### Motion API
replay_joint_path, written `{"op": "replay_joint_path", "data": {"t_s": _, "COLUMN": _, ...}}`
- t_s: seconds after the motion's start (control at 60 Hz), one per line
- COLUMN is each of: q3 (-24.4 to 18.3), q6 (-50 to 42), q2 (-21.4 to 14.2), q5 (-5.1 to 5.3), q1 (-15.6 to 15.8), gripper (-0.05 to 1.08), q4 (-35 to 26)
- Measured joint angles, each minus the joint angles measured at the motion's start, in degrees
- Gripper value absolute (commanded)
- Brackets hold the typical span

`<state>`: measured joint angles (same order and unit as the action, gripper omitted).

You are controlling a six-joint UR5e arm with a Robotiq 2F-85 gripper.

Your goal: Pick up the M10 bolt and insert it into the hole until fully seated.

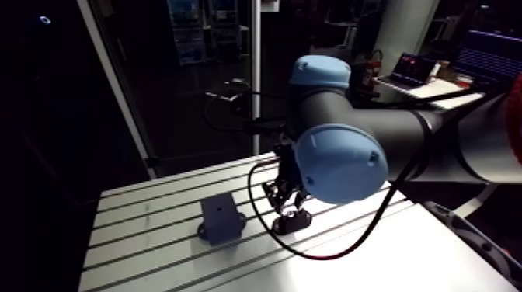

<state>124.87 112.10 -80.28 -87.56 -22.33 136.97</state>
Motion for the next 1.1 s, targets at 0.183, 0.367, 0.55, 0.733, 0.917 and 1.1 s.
{"op": "replay_joint_path", "data": {"t_s": 0.183, "q3": 0.1, "q6": 0.0, "q2": 0.1, "q5": -0.05, "q1": 0.0, "gripper": 0.48, "q4": 0.2}}
{"op": "replay_joint_path", "data": {"t_s": 0.367, "q3": 0.2, "q6": 0.0, "q2": 0.3, "q5": -0.09, "q1": 0.0, "gripper": 0.48, "q4": 0.3}}
{"op": "replay_joint_path", "data": {"t_s": 0.55, "q3": 0.3, "q6": 0.0, "q2": 0.7, "q5": -0.13, "q1": 0.0, "gripper": 0.48, "q4": 0.3}}
{"op": "replay_joint_path", "data": {"t_s": 0.733, "q3": 0.3, "q6": 0.0, "q2": 1.0, "q5": -0.36, "q1": -0.1, "gripper": 0.50, "q4": 0.3}}
{"op": "replay_joint_path", "data": {"t_s": 0.917, "q3": 0.2, "q6": -0.1, "q2": 1.1, "q5": -0.56, "q1": -0.1, "gripper": 0.51, "q4": 0.3}}
{"op": "replay_joint_path", "data": {"t_s": 1.1, "q3": 0.1, "q6": -0.1, "q2": 1.1, "q5": -0.64, "q1": -0.1, "gripper": 0.53, "q4": 0.3}}
